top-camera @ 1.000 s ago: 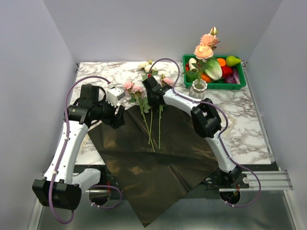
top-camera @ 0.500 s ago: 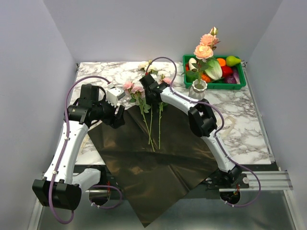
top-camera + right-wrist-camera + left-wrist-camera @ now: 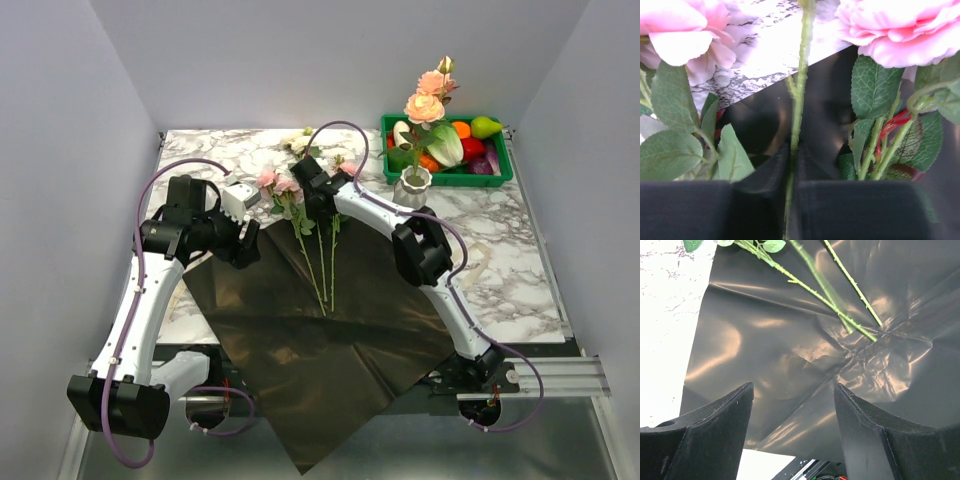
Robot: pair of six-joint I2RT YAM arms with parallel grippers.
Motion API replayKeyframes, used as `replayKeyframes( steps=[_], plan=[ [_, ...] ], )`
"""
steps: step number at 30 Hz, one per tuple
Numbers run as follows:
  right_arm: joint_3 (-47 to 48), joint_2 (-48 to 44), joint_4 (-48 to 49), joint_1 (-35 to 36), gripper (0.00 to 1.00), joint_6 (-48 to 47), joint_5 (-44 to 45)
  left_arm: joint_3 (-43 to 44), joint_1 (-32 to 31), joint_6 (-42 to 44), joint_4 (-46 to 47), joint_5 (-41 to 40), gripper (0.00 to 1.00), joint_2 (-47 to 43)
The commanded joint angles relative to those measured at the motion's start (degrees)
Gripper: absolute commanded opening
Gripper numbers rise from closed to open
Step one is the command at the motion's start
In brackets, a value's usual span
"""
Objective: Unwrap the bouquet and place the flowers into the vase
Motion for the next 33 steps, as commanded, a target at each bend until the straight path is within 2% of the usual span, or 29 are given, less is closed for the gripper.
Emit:
replayKeyframes(
  steps=[1,2,11,18,22,23,24,25,26,28,30,31,33],
  plan=[
    [-4.49,-2.88,0.56,0.48,0.04,-0.26,1.01,2.09,0.45,-0.25,-0.77,0.72,0.75,-1.14],
    [-5.02,-4.71,1.01,0.48,0.01,-0.61,1.28,2.27,0.45,-0.25,-0.85,0.63,0.74,-1.14],
    [-3.44,-16.40,3.81,0.48,0.01,-4.65,6.73,2.88,0.45,-1.04,-1.03,0.63,0.75,-1.66],
    [-13.00,-33.71,18.56,0.65,0.01,-11.50,4.98,3.94,0.45,-0.78,-2.08,0.63,0.74,-1.84],
    [-23.55,-45.93,36.54,1.09,0.01,-17.47,2.95,3.76,0.45,-0.95,-1.82,0.98,0.74,-1.75],
    [-26.62,-51.26,40.87,1.53,0.01,-21.49,2.69,3.67,0.45,-0.96,-1.73,0.98,0.75,-1.67],
    [-31.78,-53.57,44.74,2.31,0.01,-23.88,2.60,3.67,0.45,-1.13,-1.65,1.07,0.75,-1.66],
    [-34.35,-56.03,51.30,2.76,0.01,-26.08,2.95,3.67,0.45,-1.22,-1.65,1.33,0.74,-1.58],
    [-36.03,-59.45,53.89,2.94,0.01,-30.11,3.30,3.67,0.45,-1.22,-1.56,1.33,0.74,-1.49],
    [-41.98,-62.72,62.65,3.03,0.01,-34.17,5.75,3.59,0.45,-1.22,-1.30,1.24,0.75,-1.40],
    [-47.79,-66.93,72.06,3.03,0.01,-42.51,9.61,3.59,0.45,-1.22,-1.21,1.24,0.74,-1.23],
    [-53.31,-67.83,83.25,2.94,0.01,-45.58,10.67,3.67,0.45,-1.22,-1.29,1.33,0.75,-1.14],
    [-57.92,-68.71,93.77,2.94,0.01,-55.86,12.08,3.67,0.45,-1.05,-1.21,1.42,0.75,-1.14]
  ],
)
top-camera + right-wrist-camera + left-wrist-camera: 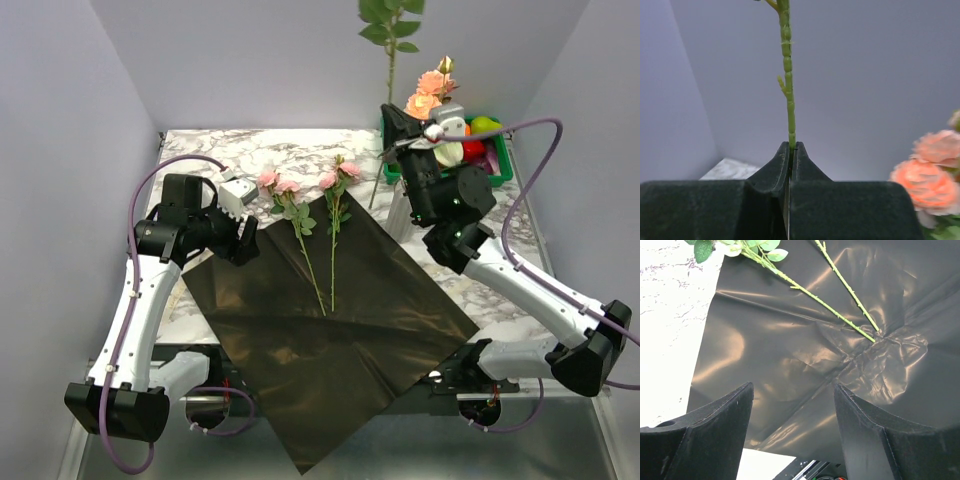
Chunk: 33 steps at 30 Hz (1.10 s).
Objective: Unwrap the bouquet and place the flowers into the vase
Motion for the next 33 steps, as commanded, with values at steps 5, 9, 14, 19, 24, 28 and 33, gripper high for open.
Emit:
replayKeyframes(
  steps=[5,9,14,19,24,28,33],
  plan=[
    [-12.07,-0.95,39.98,-1.59,0.01,-30.20,8.30,0.98,0.37,-0.21,0.11,1.35,0.75,0.20],
    [-11.72,-2.36,36.91,-4.31,0.01,-27.22,7.77,0.81,0.37,-0.21,0.28,1.62,0.75,0.46],
    [-12.16,-3.33,35.15,-5.20,0.01,-26.34,7.77,0.02,0.45,0.14,0.46,1.53,0.75,0.20],
    [-12.68,-3.33,34.62,-6.51,0.01,-25.46,7.77,-0.42,0.45,0.23,0.63,1.53,0.75,-0.06],
    [-14.53,-2.89,34.36,-8.27,0.01,-23.18,8.21,-0.69,0.45,0.31,0.46,1.44,0.75,-0.33],
    [-17.42,-1.84,35.66,-9.06,0.01,-22.29,8.91,-0.51,0.45,0.49,0.28,1.35,0.75,-0.50],
    [-20.67,-1.13,35.85,-9.85,0.01,-20.01,9.79,-0.33,0.45,0.58,-0.07,1.18,0.75,-0.77]
  ],
)
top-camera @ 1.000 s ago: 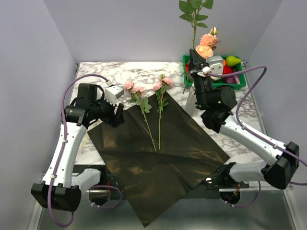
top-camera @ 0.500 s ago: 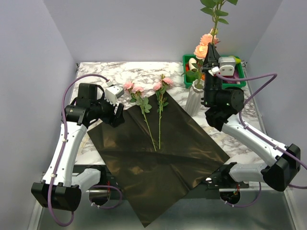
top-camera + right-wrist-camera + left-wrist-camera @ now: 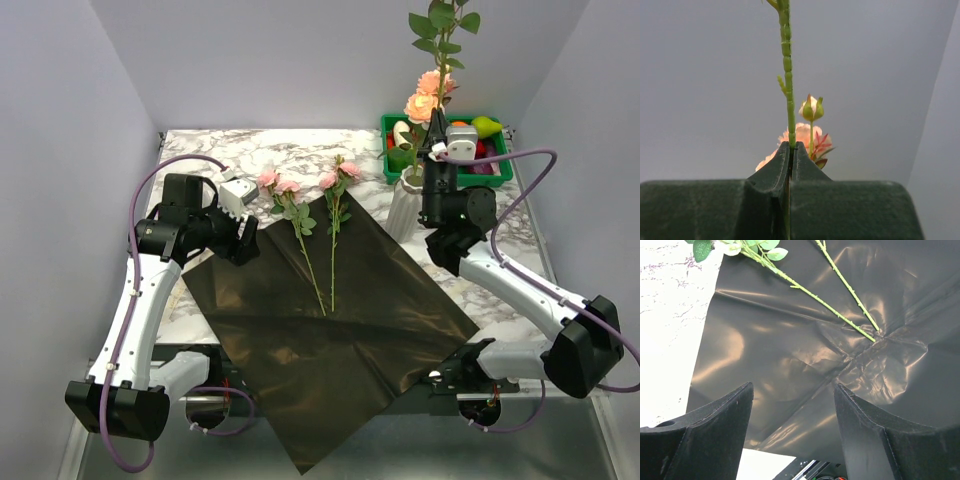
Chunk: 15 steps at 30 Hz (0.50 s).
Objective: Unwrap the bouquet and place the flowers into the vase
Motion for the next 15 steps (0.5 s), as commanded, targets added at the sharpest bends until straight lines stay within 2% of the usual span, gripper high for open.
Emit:
replayKeyframes(
  steps=[1,5,8,9,11,12,15],
  plan=[
    [-2.69,0.35,3.13,-0.48,0.01,2.74,2.36,-0.35,0.45,0.60,-0.11,1.16,0.75,-1.14],
    [-4.45,-1.05,1.20,-0.48,0.01,6.34,3.07,-0.44,0.45,0.60,-0.11,0.98,0.75,-1.05],
    [-5.68,-2.28,-1.17,-0.48,0.09,8.98,3.24,-0.53,0.45,0.43,0.06,1.33,0.75,-0.97],
    [-5.95,-2.63,-1.96,-0.48,0.19,9.60,3.16,-0.44,0.45,0.25,0.15,1.33,0.75,-1.05],
    [-6.56,-3.69,-4.95,-0.57,0.30,11.79,2.63,-0.44,0.45,0.16,0.24,1.33,0.75,-0.97],
    [-6.74,-4.04,-6.00,-0.48,0.44,12.67,2.19,-0.44,0.45,0.07,0.24,1.42,0.75,-0.96],
    [-7.35,-6.14,-10.83,-0.48,0.61,16.09,0.96,-0.53,0.45,0.07,0.15,1.24,0.75,-1.14]
  ],
)
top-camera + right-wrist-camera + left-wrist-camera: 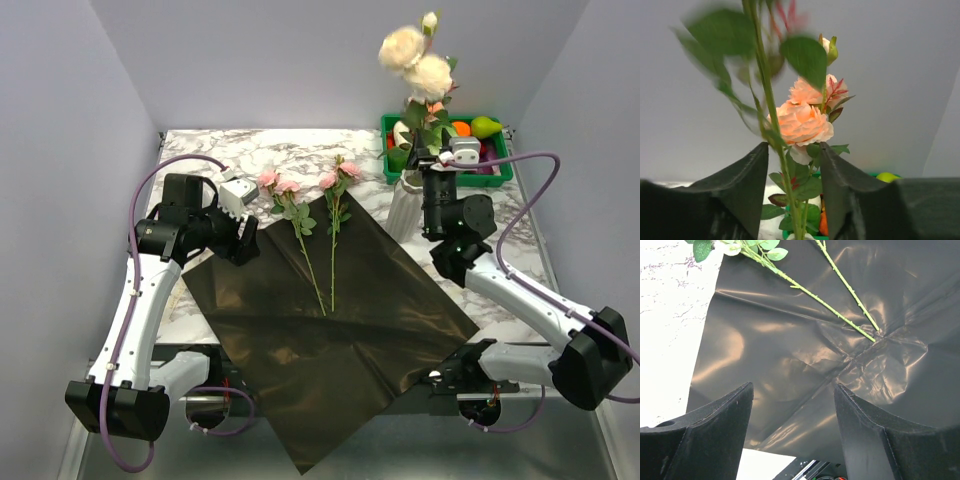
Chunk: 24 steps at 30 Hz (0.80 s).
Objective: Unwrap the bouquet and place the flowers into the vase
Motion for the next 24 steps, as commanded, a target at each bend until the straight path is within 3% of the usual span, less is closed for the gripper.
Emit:
replayKeyframes(
  steps=[1,13,20,24],
  plan=[
    [-1.13,-3.90,-7.66,-0.22,0.62,7.01,-1.44,-0.62,0.37,0.07,0.24,1.24,0.75,-1.14],
    [-9.91,-13.75,-19.01,3.12,0.62,17.03,-7.34,-0.53,0.45,-0.54,0.76,1.68,0.75,-0.70],
    [-8.60,-4.90,-26.22,12.78,0.65,18.70,0.39,-0.36,0.45,-0.98,1.03,1.42,0.75,-0.44],
    [-4.13,1.62,-32.81,15.16,0.66,26.59,1.63,-0.18,0.45,-0.98,0.68,0.98,0.75,-0.70]
  ],
)
